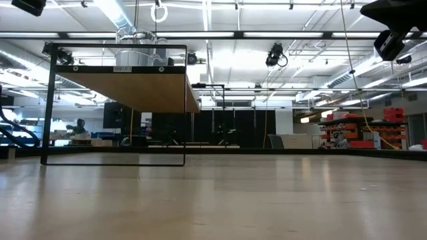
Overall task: Stack small to large cups/mugs on shelf
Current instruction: Return to Home Position
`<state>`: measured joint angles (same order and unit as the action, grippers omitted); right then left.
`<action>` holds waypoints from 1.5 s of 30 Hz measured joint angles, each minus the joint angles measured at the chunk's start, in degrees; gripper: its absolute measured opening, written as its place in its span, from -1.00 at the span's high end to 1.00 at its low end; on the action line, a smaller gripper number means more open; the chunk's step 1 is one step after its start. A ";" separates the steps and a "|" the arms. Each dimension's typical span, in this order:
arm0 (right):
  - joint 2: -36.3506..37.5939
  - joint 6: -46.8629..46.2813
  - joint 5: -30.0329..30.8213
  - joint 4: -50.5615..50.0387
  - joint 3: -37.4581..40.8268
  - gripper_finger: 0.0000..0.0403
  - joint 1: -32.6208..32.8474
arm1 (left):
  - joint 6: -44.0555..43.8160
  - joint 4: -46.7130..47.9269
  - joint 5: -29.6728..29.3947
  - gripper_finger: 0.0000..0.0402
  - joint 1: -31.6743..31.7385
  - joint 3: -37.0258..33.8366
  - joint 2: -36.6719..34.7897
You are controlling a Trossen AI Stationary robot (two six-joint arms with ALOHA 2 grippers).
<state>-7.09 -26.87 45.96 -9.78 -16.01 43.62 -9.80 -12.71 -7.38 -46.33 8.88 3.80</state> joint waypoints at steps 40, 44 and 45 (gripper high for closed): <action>-0.13 -0.01 0.00 0.16 -0.02 0.92 0.02 | -1.92 8.92 -6.51 0.80 0.02 -8.32 -3.52; -0.13 -0.02 0.00 0.15 -0.02 0.92 0.00 | -2.26 9.09 -6.78 0.82 0.02 -8.35 -3.48; -0.13 0.00 0.00 0.15 -0.02 0.92 0.02 | -1.58 9.09 -6.82 0.83 0.02 -8.35 -3.57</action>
<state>-7.22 -26.87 45.95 -9.63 -16.03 43.64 -11.39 -3.62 -14.20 -46.30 0.54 0.22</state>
